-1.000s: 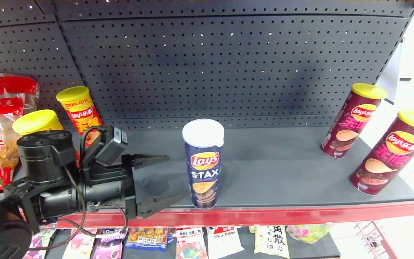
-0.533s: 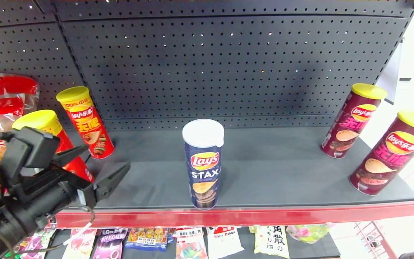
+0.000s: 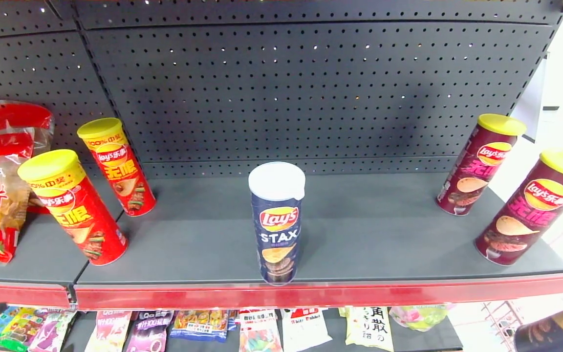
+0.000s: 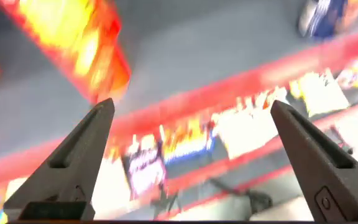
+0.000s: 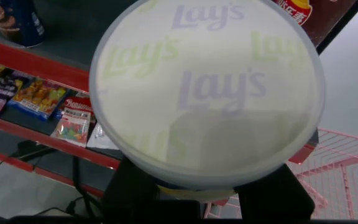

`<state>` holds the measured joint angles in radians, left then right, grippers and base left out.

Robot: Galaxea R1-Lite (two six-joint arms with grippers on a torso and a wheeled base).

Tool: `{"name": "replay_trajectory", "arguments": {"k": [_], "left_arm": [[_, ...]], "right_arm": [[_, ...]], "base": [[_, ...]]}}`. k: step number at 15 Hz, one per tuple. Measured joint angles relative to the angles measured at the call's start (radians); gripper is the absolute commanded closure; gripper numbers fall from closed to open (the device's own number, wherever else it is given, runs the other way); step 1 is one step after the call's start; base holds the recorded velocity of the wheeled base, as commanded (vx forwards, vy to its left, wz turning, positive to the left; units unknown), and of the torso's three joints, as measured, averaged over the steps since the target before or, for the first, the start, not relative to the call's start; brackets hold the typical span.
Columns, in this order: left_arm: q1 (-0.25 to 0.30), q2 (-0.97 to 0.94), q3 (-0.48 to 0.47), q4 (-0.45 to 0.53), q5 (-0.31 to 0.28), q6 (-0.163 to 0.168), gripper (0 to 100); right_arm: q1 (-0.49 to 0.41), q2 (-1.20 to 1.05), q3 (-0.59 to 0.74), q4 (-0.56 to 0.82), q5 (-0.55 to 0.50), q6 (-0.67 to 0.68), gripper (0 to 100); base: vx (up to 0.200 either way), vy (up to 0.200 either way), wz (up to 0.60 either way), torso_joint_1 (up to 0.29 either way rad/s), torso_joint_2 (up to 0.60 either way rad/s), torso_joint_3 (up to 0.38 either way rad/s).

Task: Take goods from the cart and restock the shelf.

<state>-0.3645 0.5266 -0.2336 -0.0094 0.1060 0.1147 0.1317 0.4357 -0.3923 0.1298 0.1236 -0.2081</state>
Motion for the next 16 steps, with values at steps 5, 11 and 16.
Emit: {"name": "replay_trajectory", "arguments": {"k": [5,11,16], "left_arm": [[0.043,-0.399,-0.020,0.309,0.163,-0.056,0],[0.061,-0.494,0.014,0.304,0.124,-0.064,0],[0.060,-0.509,0.041,0.298,0.122,-0.064,0]], "right_arm": [[0.008,0.043,0.000,-0.008,0.044,0.002,100],[0.047,0.217,-0.091,-0.084,0.118,-0.003,100],[0.189,0.536,-0.289,-0.199,0.143,0.007,100]], "base": [[0.000,0.000,0.00,0.000,0.00,0.000],[0.000,0.000,0.00,0.000,0.00,0.000],[0.000,0.000,0.00,0.000,0.00,0.000]]}}
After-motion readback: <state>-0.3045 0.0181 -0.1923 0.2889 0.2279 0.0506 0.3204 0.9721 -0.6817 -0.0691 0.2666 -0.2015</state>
